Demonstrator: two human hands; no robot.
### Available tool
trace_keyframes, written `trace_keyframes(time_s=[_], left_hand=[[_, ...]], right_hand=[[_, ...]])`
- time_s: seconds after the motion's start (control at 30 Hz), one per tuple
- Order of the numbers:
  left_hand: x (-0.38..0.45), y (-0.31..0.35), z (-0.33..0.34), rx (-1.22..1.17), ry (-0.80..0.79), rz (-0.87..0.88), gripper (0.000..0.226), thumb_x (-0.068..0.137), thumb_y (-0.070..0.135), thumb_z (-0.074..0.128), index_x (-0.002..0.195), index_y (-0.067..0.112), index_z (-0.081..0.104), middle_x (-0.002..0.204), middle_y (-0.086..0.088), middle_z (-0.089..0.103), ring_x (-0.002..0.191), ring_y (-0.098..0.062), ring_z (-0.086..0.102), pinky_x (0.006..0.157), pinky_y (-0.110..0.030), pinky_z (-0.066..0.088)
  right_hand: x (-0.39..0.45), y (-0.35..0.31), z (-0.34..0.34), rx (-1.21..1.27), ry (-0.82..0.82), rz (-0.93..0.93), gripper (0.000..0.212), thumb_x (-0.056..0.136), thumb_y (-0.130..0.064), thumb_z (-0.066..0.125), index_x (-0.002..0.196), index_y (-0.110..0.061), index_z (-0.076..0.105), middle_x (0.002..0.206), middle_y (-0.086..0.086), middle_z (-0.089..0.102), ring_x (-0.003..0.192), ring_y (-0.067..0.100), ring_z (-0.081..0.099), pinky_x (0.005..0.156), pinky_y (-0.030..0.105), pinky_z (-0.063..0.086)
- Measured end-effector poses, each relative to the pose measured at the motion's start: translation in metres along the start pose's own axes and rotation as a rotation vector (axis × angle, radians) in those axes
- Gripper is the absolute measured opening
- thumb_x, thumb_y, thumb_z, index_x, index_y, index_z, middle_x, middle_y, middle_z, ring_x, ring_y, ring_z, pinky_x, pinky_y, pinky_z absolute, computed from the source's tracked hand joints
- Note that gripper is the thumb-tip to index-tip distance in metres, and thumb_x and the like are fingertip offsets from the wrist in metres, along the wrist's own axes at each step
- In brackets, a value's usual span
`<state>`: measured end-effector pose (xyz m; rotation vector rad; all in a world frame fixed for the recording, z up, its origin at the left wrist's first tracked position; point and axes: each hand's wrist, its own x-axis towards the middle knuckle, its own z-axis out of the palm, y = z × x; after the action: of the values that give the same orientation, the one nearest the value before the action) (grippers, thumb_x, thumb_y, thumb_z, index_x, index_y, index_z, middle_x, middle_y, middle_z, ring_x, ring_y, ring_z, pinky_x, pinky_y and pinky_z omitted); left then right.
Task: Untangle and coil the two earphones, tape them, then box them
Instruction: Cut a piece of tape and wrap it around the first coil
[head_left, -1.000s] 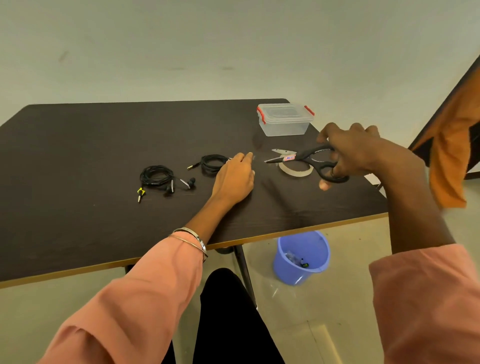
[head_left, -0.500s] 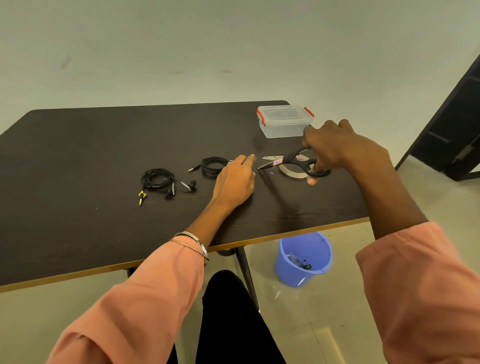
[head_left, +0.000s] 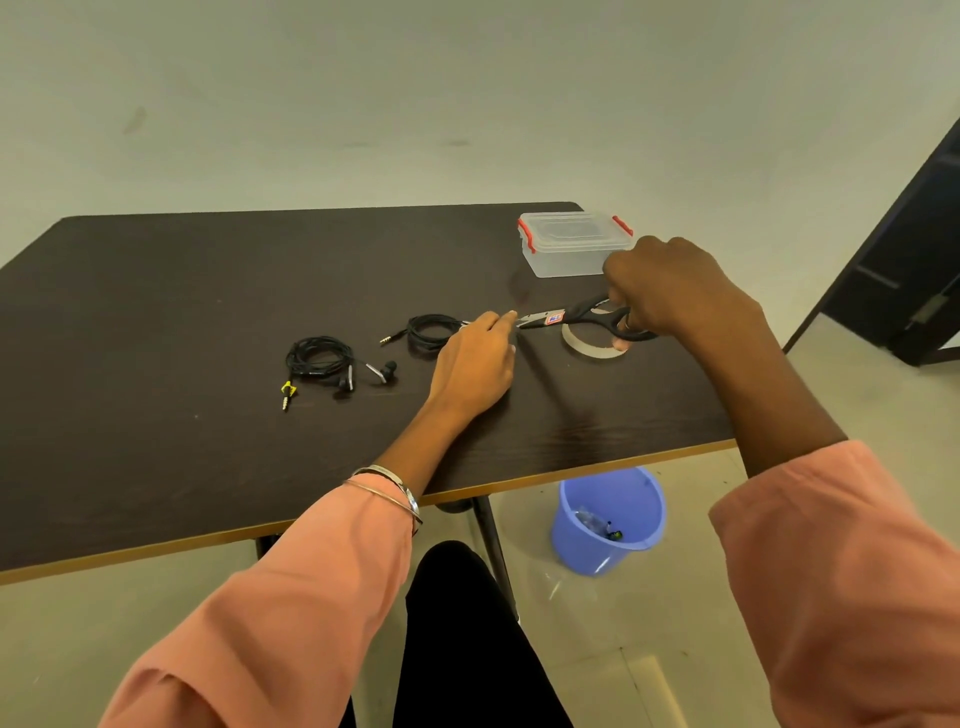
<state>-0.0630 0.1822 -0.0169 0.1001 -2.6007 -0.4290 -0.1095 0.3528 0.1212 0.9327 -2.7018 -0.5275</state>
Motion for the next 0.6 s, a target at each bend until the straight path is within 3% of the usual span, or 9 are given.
trace_keyframes(time_s=[0.1, 0.23, 0.37, 0.5, 0.6], left_hand=[[0.000, 0.000, 0.000, 0.010, 0.014, 0.012, 0.046, 0.097, 0.019, 0.047, 0.142, 0.011, 0.042, 0.125, -0.008, 0.058, 0.105, -0.023, 0.058, 0.078, -0.029, 0.045], [0.001, -0.001, 0.001, 0.010, 0.026, 0.009, 0.046, 0.097, 0.019, 0.048, 0.141, 0.009, 0.043, 0.123, -0.009, 0.058, 0.104, -0.025, 0.058, 0.077, -0.032, 0.044], [0.001, -0.002, 0.002, -0.024, 0.026, -0.023, 0.045, 0.096, 0.018, 0.047, 0.140, 0.007, 0.044, 0.123, -0.010, 0.059, 0.107, -0.027, 0.058, 0.086, -0.037, 0.047], [0.000, -0.004, 0.002, -0.134, 0.092, -0.078, 0.031, 0.094, 0.015, 0.048, 0.124, 0.009, 0.054, 0.111, -0.007, 0.063, 0.098, -0.021, 0.061, 0.082, -0.035, 0.049], [-0.002, -0.003, 0.000, -0.235, 0.133, -0.041, 0.016, 0.093, 0.016, 0.053, 0.108, 0.013, 0.055, 0.102, -0.001, 0.064, 0.085, -0.012, 0.059, 0.072, -0.025, 0.045]], right_hand=[[0.000, 0.000, 0.002, 0.037, -0.001, 0.014, 0.034, 0.077, -0.015, 0.076, 0.105, -0.007, 0.060, 0.101, 0.017, 0.058, 0.091, 0.037, 0.059, 0.071, 0.037, 0.047], [-0.002, 0.006, 0.007, 0.120, -0.020, 0.014, 0.037, 0.075, -0.025, 0.079, 0.102, -0.009, 0.060, 0.097, 0.016, 0.058, 0.090, 0.034, 0.054, 0.073, 0.034, 0.040], [-0.005, 0.012, 0.011, 0.130, -0.036, 0.017, 0.046, 0.076, -0.033, 0.076, 0.108, -0.006, 0.056, 0.106, 0.019, 0.059, 0.104, 0.035, 0.049, 0.090, 0.039, 0.035], [-0.005, 0.016, 0.013, 0.231, -0.105, 0.075, 0.052, 0.081, -0.036, 0.072, 0.119, -0.008, 0.050, 0.117, 0.021, 0.054, 0.117, 0.034, 0.037, 0.096, 0.042, 0.029], [0.003, 0.019, 0.018, 0.385, -0.119, 0.098, 0.044, 0.080, -0.036, 0.073, 0.110, -0.013, 0.050, 0.113, 0.013, 0.058, 0.109, 0.029, 0.043, 0.093, 0.041, 0.030]])
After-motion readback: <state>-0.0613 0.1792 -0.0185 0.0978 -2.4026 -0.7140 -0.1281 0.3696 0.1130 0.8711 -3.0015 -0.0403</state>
